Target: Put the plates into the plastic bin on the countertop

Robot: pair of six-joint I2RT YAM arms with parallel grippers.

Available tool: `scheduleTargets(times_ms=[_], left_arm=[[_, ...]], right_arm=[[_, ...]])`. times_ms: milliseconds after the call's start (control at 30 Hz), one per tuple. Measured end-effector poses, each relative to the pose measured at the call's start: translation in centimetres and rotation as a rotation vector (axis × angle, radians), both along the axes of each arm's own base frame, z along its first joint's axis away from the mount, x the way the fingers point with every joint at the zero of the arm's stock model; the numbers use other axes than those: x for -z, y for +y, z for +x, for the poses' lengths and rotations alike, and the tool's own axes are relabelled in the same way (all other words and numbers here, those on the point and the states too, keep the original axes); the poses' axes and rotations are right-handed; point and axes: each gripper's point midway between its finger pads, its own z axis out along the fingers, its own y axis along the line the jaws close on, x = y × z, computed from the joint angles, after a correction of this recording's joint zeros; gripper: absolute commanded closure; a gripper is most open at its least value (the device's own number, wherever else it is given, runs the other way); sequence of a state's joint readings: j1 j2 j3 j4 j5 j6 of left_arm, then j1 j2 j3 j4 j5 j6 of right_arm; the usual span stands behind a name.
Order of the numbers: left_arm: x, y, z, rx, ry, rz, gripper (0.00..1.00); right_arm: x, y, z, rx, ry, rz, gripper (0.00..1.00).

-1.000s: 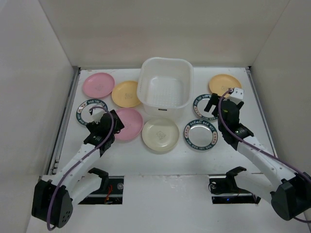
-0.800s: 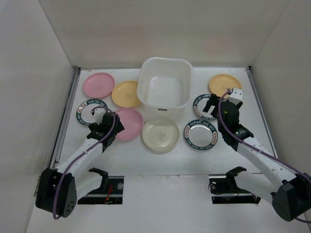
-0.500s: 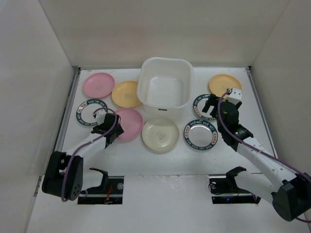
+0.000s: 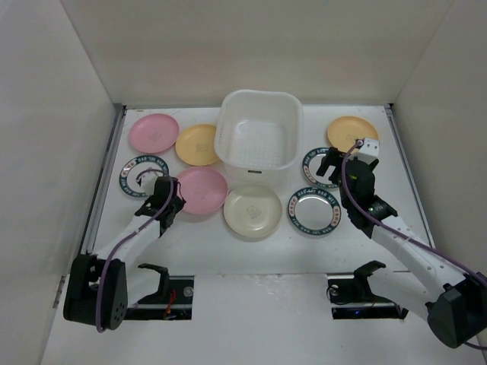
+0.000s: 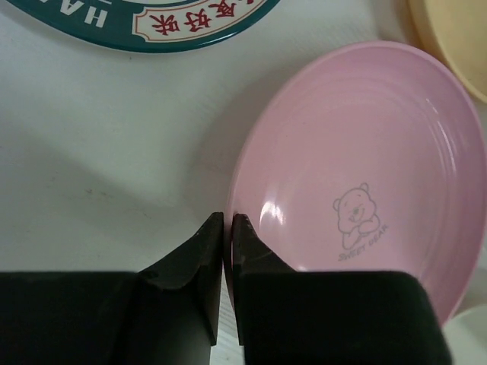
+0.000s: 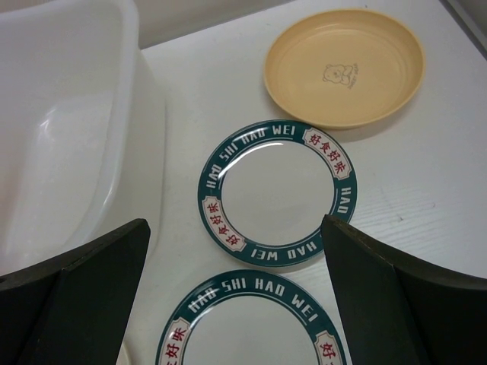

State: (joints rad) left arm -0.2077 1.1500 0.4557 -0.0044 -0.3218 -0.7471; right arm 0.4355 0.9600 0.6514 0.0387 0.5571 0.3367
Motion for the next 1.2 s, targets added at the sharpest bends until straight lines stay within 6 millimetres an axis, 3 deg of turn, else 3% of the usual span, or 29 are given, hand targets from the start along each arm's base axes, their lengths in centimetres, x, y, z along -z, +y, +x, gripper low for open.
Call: scheduleTargets(times_ms=[133,267,433,567,667,833,967,1200], left_arm=[[-2.0,-0.1,-1.3,0.011,-0.039,-0.004,1.0],[-5.4,0.1,-3.7,0.024,-0.107,-0.002,1.0],[-12.3,1.0,-5.5,0.019,-0.222,0.02,1.0],[-18.7,0.8,-4.4,0.029,-0.328,0.033,0.99],[-22.3,-1.1,-1.7,0.078,-0.377,0.044,0.99],[-25.0,-6.3,5.8,0.19,-0.39,0.091,0.98],[-24.4,-10.2,11.6,0.252,-0.376,0.127,0.98],[-21.3,-14.8,18.5,0.33,-0.323,0.152,0.98]], right_arm=[[0.1,0.0,0.0,0.0,0.002,-0.001,0.0],[0.3,0.1,-0.1,-0.005,0.007,-0.003,0.0],[0.3,0.4,-0.2,-0.016,0.007,-0.002,0.0],[0.3,0.4,-0.2,-0.016,0.007,-0.002,0.0],[0.4,0.4,-0.1,-0.016,0.007,-0.002,0.0],[0.4,0.4,-0.1,-0.016,0.009,-0.003,0.0],[0.4,0.4,-0.1,-0.015,0.009,0.001,0.0],[1.0,0.5,0.0,-0.013,0.023,0.001,0.0]])
